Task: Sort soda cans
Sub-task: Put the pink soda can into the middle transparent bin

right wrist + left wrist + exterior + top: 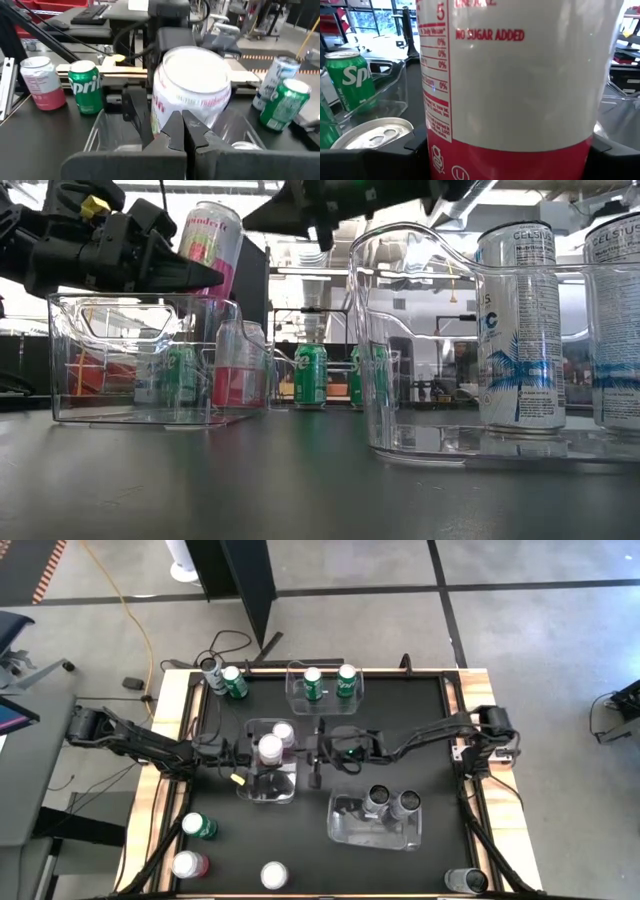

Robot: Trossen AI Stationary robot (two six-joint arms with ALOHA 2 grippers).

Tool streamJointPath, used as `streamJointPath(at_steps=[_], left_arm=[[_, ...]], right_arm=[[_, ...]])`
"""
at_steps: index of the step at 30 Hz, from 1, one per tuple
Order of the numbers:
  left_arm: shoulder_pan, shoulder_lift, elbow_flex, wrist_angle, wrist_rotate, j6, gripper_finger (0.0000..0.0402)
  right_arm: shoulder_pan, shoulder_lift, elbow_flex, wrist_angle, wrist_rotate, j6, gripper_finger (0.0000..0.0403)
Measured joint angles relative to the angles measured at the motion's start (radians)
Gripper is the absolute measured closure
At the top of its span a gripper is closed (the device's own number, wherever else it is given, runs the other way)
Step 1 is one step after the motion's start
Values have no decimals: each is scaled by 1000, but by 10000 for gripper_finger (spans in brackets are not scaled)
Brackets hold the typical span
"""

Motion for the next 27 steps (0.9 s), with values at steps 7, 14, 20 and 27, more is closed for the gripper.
streamJointPath(at_steps=[7,14,20,27], left_arm=[[0,5,-27,47,0,22,121],[0,6,-103,184,3,20,121],[0,6,-104,182,3,30,121],[0,6,-105,180,4,51,121]], right_arm=[[13,22,0,22,1,34,396],[26,22,0,21,1,55,295],[19,30,0,83,1,68,172],[4,30,0,117,1,68,137]])
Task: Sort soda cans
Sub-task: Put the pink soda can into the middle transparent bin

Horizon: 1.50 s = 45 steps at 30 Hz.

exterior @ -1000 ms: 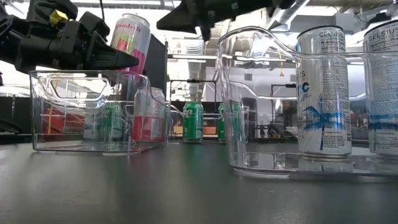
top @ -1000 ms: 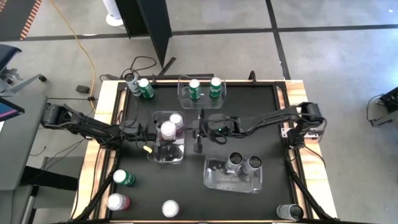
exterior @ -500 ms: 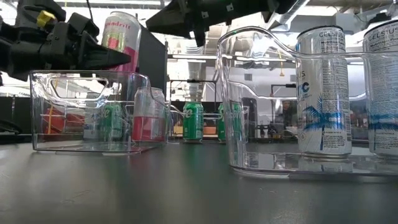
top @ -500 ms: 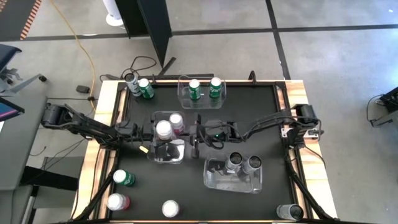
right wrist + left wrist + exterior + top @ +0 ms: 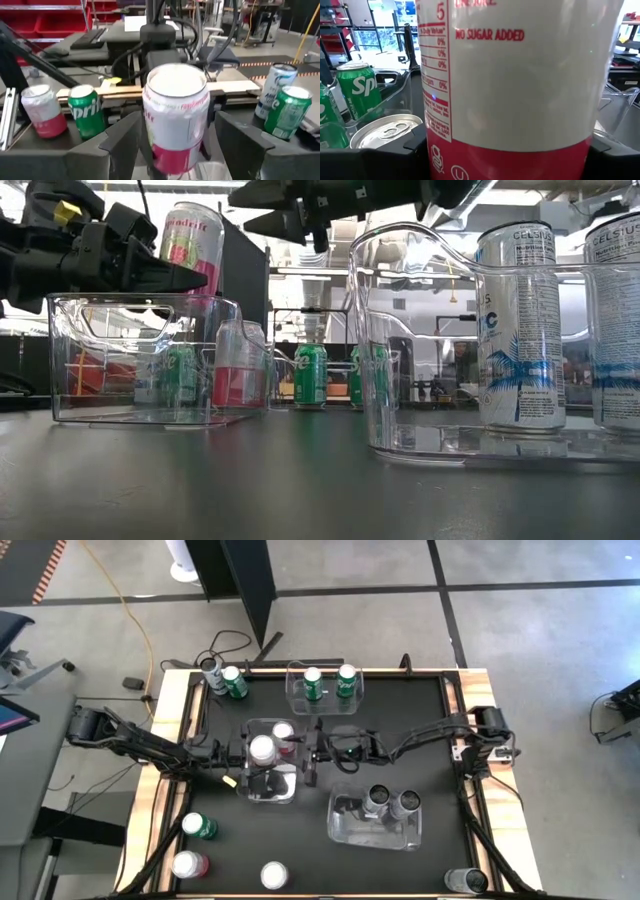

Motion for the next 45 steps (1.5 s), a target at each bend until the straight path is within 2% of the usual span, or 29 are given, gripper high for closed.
streamJointPath(at_steps=[8,16,18,23,26,28,30,36,39,42,45], left_arm=[[0,0,-33,47,-8,12,121],[1,0,-36,13,-16,13,121],[1,0,-36,7,-19,14,121],[1,0,-37,6,-19,15,121],[1,0,-38,6,-19,15,121],[0,0,-38,6,-19,15,121],[0,0,-38,6,-17,16,121],[0,0,-38,16,-10,19,121],[1,0,-38,35,-3,19,121],[0,0,-25,23,7,19,121],[0,0,-15,10,11,18,121]], right_arm=[[1,0,0,10,0,-16,144],[-16,0,4,66,0,-51,154],[-22,0,31,45,-17,-51,177],[-29,0,57,-11,-42,-55,277],[-32,1,56,-35,-45,-55,301],[-33,1,56,-31,-47,-43,290],[-37,0,56,-47,-53,-28,261],[-38,0,56,-66,-53,-10,125],[-36,30,58,-28,-54,-9,74],[-28,74,65,12,-67,-9,49],[-29,113,74,55,-80,-13,45]])
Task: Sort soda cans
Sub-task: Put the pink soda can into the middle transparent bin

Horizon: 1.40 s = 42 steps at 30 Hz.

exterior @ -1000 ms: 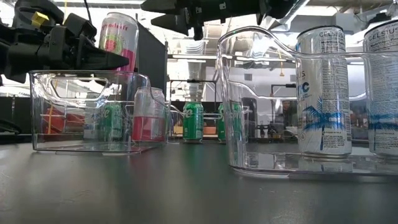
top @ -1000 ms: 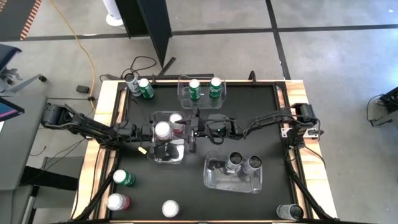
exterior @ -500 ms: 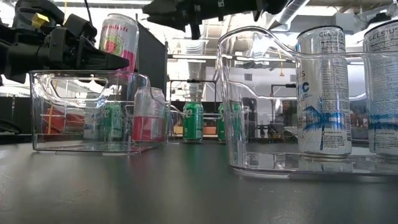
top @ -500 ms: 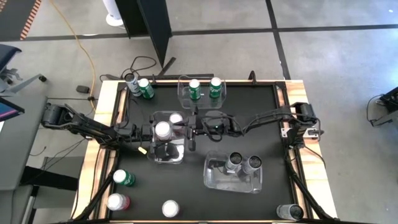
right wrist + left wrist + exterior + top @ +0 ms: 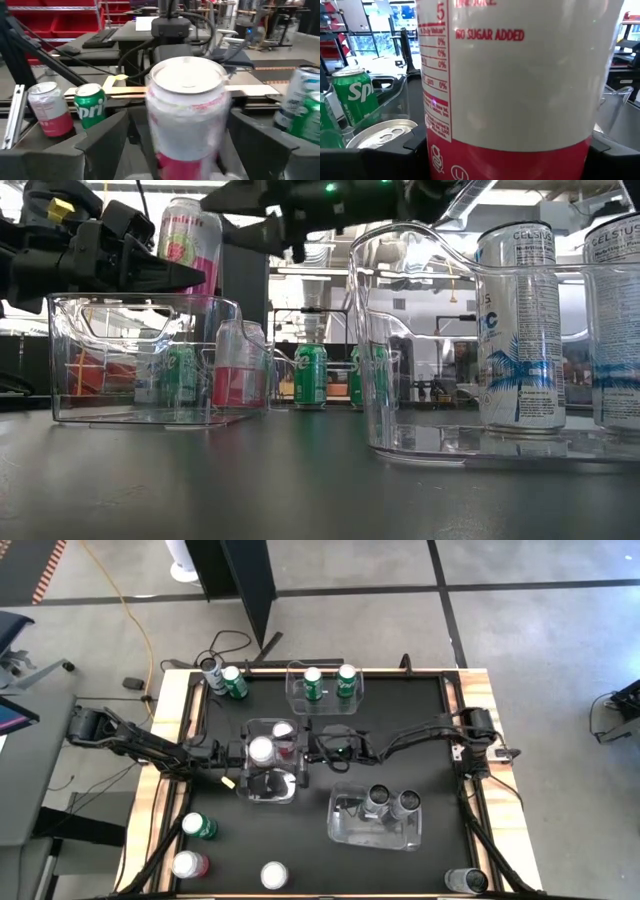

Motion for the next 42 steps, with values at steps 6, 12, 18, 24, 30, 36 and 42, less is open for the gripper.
streamJointPath(at_steps=[6,12,18,24,30,36,42], left_arm=[[0,12,2,-13,1,-1,121],[0,18,2,-10,5,-2,121],[0,16,3,-4,-1,-3,121],[0,16,3,-4,-2,0,121],[0,16,4,-6,-14,-17,121],[0,17,4,-12,-16,-41,114],[0,16,4,-19,0,-88,33]], right_arm=[[-4,104,107,21,-23,-3,49],[-10,206,223,0,-28,-12,53],[-10,214,240,-7,-25,-23,95],[-10,209,240,-7,-21,-30,113],[-10,207,242,-26,-22,-28,114],[-10,206,244,-56,-22,-18,116],[-8,207,240,-147,-30,-38,117]])
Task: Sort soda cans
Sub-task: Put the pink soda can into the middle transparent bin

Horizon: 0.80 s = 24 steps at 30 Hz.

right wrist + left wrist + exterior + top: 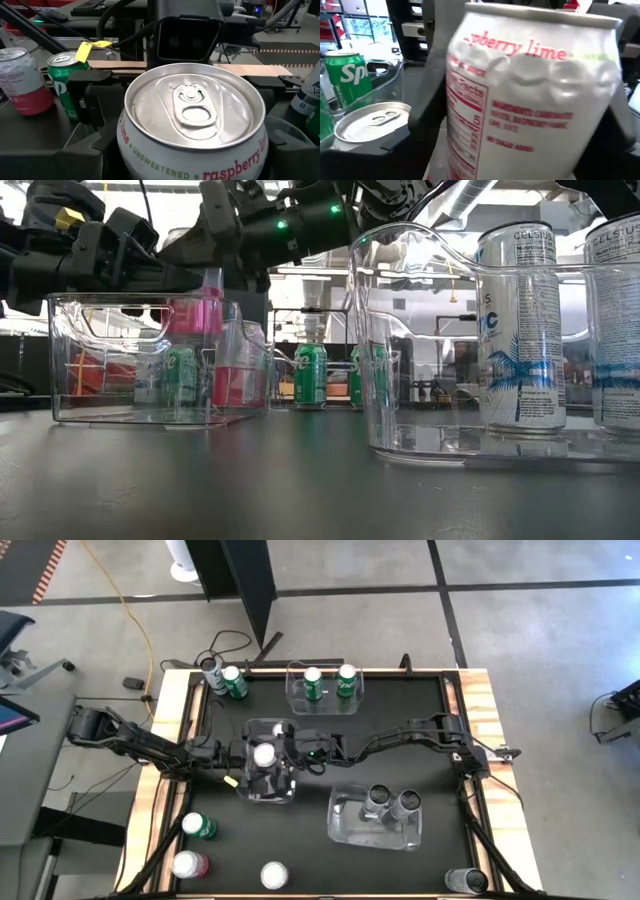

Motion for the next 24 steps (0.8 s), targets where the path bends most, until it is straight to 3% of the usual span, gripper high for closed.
streamJointPath(at_steps=[5,10,24], left_arm=[[0,-21,0,-17,18,5,80],[0,-109,0,-105,33,9,82],[0,-571,1,-580,43,20,78]], right_arm=[[0,0,1,-12,5,5,117],[0,0,5,-33,13,5,117],[-1,-8,-2,-107,16,16,117]])
